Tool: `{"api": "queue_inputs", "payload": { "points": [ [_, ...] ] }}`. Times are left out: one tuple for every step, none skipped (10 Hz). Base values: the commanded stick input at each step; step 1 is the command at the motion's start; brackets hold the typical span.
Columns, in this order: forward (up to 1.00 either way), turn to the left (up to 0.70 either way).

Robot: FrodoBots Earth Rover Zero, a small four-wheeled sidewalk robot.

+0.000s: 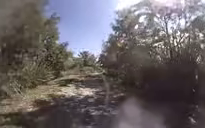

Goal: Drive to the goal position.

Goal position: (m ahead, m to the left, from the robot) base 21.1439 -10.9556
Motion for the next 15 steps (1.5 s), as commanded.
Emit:
{"api": "queue_inputs", "payload": {
  "points": [
    [0.70,0.27],
    [0.70,0.27],
    [0.70,0.27],
    [0.70,0.27],
    [0.70,0.00],
    [0.70,0.00],
    [0.70,0.00],
    [0.70,0.00],
    [0.70,0.00],
    [0.70,0.00],
    [0.70,0.00],
    [0.70,0.00],
    [0.70,0.00],
    [0.70,0.00],
    [0.70,0.00]
  ]
}}
